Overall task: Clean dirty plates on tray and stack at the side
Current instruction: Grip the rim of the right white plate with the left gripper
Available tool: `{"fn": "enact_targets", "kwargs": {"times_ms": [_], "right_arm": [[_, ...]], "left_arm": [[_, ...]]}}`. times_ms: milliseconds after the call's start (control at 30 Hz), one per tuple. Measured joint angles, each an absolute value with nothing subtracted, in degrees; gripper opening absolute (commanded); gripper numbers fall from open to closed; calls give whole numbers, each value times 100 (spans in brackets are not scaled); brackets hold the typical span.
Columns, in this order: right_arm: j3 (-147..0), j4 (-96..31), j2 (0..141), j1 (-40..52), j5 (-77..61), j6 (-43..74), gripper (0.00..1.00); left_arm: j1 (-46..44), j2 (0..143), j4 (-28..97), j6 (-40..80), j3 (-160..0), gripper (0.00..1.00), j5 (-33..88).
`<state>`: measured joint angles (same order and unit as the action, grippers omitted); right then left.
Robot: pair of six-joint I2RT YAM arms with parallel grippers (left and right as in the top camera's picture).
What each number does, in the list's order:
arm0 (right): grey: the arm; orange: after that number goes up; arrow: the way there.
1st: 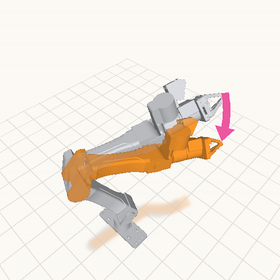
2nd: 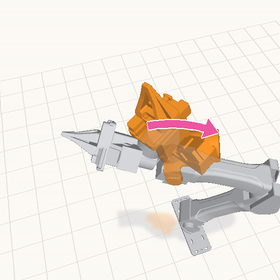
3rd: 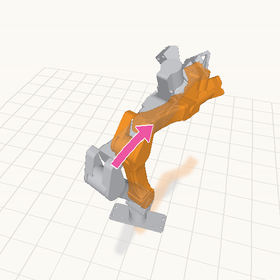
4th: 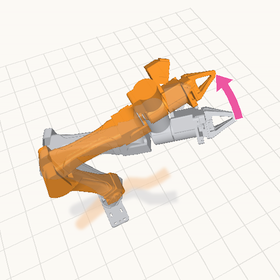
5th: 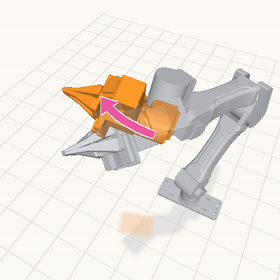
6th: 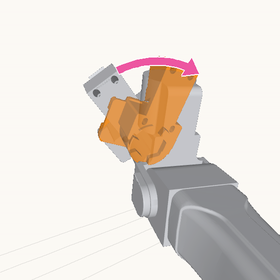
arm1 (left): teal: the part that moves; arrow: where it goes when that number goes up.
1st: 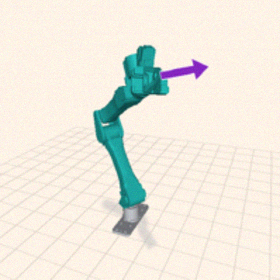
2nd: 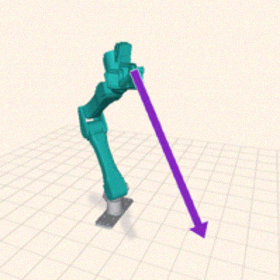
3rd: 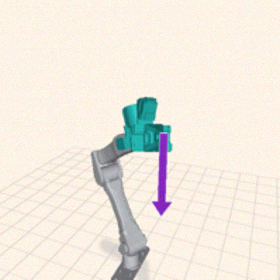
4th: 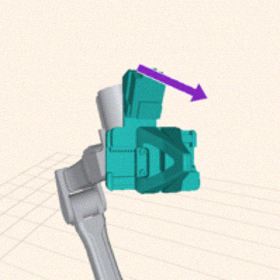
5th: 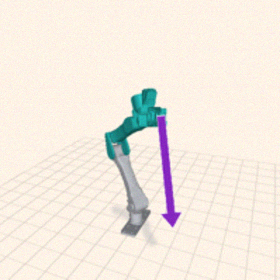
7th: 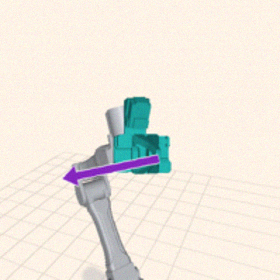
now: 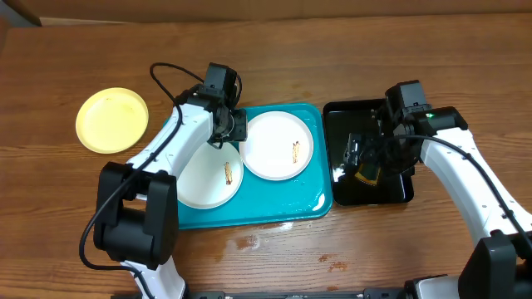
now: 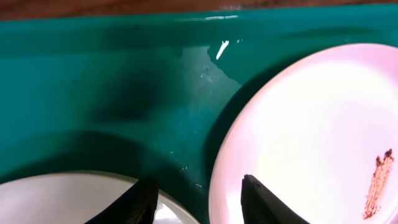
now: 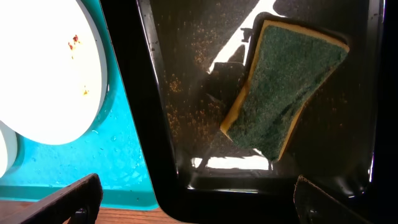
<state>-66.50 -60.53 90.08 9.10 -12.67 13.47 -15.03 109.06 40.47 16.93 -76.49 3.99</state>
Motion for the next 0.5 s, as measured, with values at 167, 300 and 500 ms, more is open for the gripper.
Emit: {"fn": "enact_targets", "kwargs": {"times_ms": [167,300,500], "right_arm": [[-6650,-6055,9008,910,-1267,1347,100],[-6650,-6053,9008,910,-1267,1347,100],[-6650,-6055,9008,910,-1269,1347,100]], "left_arm": [[-1608,10912,3894,1669,-7618,44,458],[-1758,10958,3850,1581,-7618,43,454],[-1841,11030,3844,1474,-7618,42,226]]}}
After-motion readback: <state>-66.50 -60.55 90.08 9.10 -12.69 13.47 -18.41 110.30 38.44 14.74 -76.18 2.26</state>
